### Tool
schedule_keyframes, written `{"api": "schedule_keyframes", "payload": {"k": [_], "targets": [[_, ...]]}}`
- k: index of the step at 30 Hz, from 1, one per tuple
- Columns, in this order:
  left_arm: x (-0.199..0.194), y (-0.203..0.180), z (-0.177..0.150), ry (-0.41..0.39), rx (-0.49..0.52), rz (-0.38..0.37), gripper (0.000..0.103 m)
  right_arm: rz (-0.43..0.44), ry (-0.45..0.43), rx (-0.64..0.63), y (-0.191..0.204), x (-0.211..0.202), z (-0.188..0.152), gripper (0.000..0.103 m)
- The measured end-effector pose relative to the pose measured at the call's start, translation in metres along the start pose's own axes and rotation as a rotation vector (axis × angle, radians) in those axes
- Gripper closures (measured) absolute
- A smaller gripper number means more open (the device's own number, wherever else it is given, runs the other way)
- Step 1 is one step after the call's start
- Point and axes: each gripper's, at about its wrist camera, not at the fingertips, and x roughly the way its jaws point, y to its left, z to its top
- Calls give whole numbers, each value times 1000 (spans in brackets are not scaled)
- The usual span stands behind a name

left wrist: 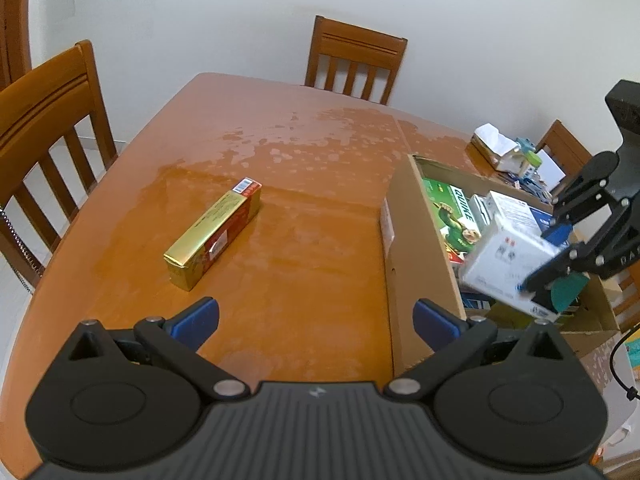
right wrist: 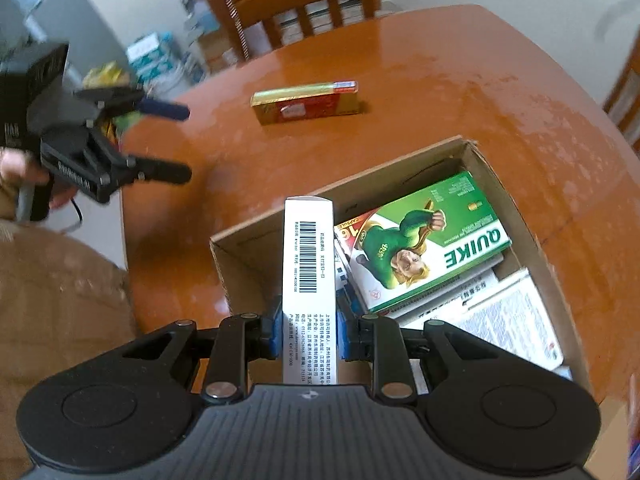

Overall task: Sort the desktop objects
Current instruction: 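Carry the white-teal box with the right gripper over the cardboard box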

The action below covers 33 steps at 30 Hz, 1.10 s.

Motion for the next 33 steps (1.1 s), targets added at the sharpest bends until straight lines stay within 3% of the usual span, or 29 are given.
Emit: {"api": "schedule_keyframes", "payload": {"k": [17, 33], "targets": [[2, 4, -8, 6, -49, 47, 0, 71, 130, -123, 5, 55, 7, 74], [9, 3, -4, 15, -55, 65, 0, 109, 152, -134, -3, 79, 8, 73]]}}
